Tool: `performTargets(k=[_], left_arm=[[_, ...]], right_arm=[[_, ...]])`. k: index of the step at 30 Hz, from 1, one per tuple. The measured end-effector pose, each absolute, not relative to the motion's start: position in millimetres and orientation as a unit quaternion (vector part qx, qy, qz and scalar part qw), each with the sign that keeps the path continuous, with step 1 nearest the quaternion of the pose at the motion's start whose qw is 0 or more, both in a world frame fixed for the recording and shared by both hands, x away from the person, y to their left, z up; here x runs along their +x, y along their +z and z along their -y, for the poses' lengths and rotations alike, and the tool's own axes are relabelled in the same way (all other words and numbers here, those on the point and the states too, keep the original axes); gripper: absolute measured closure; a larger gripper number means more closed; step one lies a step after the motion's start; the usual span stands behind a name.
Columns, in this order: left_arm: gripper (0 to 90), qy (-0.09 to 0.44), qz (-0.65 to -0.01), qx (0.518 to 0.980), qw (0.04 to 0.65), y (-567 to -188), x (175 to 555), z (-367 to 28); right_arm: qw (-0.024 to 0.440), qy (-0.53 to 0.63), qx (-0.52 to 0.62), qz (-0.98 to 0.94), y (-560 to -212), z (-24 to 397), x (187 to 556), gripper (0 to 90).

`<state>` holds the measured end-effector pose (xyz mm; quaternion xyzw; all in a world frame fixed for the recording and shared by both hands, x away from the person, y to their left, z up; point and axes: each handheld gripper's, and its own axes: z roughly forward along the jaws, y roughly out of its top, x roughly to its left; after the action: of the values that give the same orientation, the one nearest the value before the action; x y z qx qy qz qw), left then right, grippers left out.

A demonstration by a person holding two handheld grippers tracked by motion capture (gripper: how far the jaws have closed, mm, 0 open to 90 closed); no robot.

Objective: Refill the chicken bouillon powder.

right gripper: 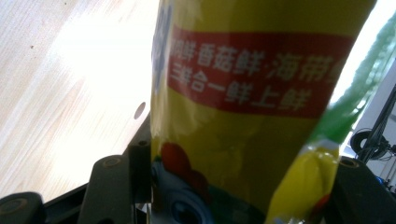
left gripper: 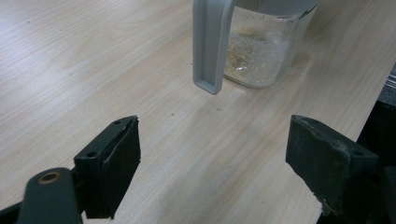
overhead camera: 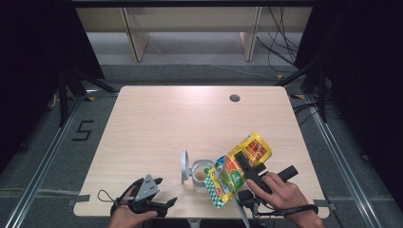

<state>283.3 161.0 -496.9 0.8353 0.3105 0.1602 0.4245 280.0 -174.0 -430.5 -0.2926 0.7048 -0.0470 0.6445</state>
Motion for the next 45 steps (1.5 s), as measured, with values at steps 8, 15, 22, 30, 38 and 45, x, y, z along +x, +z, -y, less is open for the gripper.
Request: performTargets(k=[8, 15, 22, 30, 38, 45], left_arm=[[17.4, 0.161, -0.312, 0.834, 0.425, -496.8, 283.4, -161.2], [17.4, 0.161, -0.312, 0.835, 0.425, -496.8, 283.5, -161.3], [17.4, 0.161, -0.31, 0.836, 0.424, -496.9, 283.5, -161.1], [17.4, 0.163, -0.307, 0.836, 0.425, -497.4, 284.0, -161.1], [17.4, 0.16, -0.312, 0.834, 0.426, -497.9, 283.9, -161.1], [17.4, 0.164, -0.315, 0.832, 0.426, -497.1, 282.8, -162.0]], right_arm=[[0.647, -0.042, -0.292, -0.703, -431.5, 171.4, 276.8, 43.6], [0.646, -0.044, -0.295, -0.703, -430.5, 172.7, 276.9, 43.6], [0.647, -0.049, -0.29, -0.704, -430.0, 174.1, 278.1, 43.6], [0.646, -0.043, -0.281, -0.709, -430.5, 173.9, 278.0, 43.7], [0.647, -0.049, -0.298, -0.7, -430.4, 172.6, 277.8, 43.8], [0.648, -0.047, -0.291, -0.702, -430.4, 173.4, 278.8, 43.9]])
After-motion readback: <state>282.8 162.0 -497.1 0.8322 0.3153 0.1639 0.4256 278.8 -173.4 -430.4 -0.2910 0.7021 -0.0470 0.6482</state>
